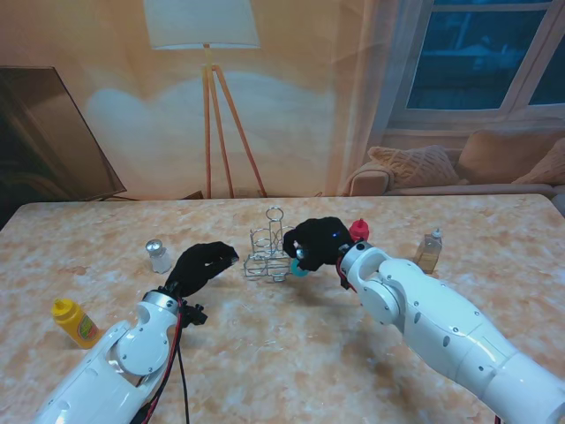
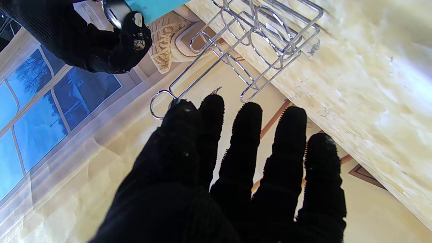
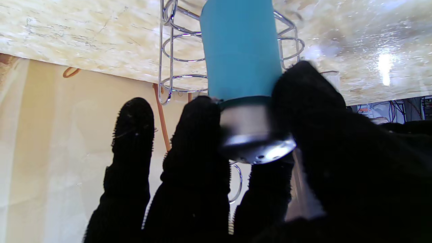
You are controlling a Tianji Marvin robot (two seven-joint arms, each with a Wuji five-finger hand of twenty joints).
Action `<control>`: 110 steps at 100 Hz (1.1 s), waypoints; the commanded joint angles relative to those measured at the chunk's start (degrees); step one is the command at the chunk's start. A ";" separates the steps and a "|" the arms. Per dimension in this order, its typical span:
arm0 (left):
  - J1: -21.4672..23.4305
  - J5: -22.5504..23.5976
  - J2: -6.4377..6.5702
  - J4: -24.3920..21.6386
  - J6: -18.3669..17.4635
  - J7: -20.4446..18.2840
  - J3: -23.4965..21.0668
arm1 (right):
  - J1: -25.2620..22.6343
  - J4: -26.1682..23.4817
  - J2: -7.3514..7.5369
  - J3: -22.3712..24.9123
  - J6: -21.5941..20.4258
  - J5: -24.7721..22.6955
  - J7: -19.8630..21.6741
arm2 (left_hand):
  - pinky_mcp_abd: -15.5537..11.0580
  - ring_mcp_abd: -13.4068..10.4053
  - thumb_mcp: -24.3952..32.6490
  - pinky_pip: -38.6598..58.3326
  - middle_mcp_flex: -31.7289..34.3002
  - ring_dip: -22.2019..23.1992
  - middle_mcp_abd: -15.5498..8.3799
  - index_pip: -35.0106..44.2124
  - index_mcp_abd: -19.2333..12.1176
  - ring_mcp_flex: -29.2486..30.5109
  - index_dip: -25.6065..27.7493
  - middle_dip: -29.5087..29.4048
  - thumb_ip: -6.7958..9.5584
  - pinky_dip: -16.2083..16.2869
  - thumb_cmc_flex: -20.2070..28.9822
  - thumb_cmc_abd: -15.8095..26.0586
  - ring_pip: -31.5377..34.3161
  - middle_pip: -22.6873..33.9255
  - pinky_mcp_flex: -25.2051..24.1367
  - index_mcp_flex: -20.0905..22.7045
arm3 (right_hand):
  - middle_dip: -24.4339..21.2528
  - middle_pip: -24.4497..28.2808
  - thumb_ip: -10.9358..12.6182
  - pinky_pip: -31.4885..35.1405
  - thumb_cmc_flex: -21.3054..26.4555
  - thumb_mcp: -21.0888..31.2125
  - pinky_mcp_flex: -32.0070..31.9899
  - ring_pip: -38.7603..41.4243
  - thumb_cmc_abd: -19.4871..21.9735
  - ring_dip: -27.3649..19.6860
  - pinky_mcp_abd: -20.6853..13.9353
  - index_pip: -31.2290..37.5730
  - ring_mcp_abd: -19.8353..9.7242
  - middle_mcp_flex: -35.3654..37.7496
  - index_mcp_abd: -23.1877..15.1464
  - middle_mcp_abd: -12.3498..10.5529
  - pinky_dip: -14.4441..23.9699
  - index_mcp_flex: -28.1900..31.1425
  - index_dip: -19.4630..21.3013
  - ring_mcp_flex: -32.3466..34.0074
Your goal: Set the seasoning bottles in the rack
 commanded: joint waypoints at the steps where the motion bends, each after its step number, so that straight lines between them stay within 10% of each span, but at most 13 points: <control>1: -0.02 -0.10 -0.14 0.11 -0.09 -0.68 -0.08 | 0.18 0.44 -0.66 -0.39 0.11 0.01 0.49 | 0.53 0.32 -1.40 -0.11 0.20 1.28 -0.09 -0.34 -0.09 -0.07 0.07 0.33 0.47 1.18 1.80 0.83 -0.88 0.01 -0.33 -1.09 | 1.61 4.99 1.40 0.89 5.62 2.68 -0.06 1.18 3.11 -0.35 0.12 8.69 -3.06 1.07 -1.52 -3.73 1.10 1.64 1.14 -0.69; 110: 0.08 -0.33 -0.25 0.23 -0.25 -0.33 -0.37 | 5.30 8.41 -3.26 -5.98 2.36 3.58 -3.17 | 0.52 0.39 -1.59 -0.20 0.13 1.32 -0.12 -0.25 -0.08 -0.09 0.06 0.35 0.52 1.18 1.96 1.00 -0.86 0.03 -0.43 -1.09 | 0.30 6.51 1.62 1.37 5.67 2.26 -0.99 2.06 3.74 -1.51 0.22 9.81 -3.45 0.07 -1.81 -3.96 0.98 0.62 0.10 -1.26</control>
